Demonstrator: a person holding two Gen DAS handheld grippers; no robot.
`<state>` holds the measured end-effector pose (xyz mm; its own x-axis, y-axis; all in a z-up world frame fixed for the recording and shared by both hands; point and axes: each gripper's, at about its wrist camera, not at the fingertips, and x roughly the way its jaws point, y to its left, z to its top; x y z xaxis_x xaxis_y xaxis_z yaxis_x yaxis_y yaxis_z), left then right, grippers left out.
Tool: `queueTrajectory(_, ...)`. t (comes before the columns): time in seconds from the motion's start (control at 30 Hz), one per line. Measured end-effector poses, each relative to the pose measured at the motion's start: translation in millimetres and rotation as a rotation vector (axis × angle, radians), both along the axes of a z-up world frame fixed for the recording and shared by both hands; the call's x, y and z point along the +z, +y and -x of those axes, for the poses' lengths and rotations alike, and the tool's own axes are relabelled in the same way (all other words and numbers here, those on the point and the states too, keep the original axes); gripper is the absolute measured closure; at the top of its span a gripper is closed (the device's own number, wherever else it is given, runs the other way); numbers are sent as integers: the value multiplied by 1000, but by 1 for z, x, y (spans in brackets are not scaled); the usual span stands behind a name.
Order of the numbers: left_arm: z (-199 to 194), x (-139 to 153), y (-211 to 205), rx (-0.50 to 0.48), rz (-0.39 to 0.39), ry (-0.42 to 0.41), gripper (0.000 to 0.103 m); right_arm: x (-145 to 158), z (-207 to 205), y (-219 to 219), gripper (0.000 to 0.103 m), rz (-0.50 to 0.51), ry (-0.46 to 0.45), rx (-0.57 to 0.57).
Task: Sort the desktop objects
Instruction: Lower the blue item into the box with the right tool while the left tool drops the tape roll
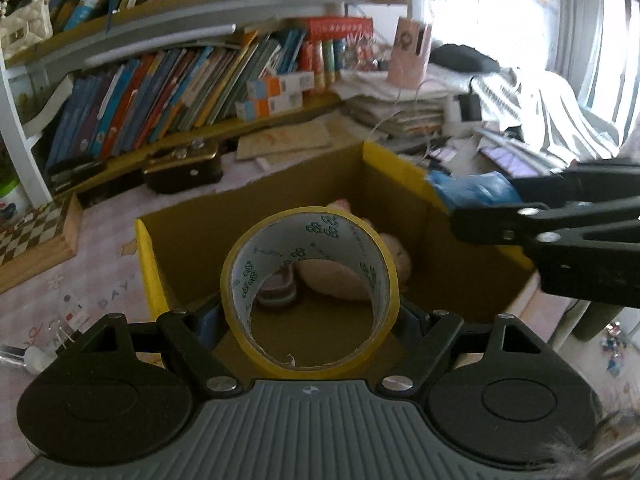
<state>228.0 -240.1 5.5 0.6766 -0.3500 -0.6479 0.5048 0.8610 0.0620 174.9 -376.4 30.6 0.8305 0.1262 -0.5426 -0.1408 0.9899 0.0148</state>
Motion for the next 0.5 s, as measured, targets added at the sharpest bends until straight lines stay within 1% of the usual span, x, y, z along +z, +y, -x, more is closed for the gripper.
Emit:
queueTrajectory(0.13,-10,-10,-4,14,-41,17,23,-16,-29,10,65,43,66,95)
queueTrajectory(0.17,-13,-11,-3,19,-28,26,23,-20,-35,12,65,51,83,112)
queueTrajectory(0.27,-18,-13,-5,31,-65,24,23,-32,-54,15,65,72,133,150)
queueTrajectory(0.5,-26,-14,-8,6,-64,87,23,-48,-93,22,65,155,244,241)
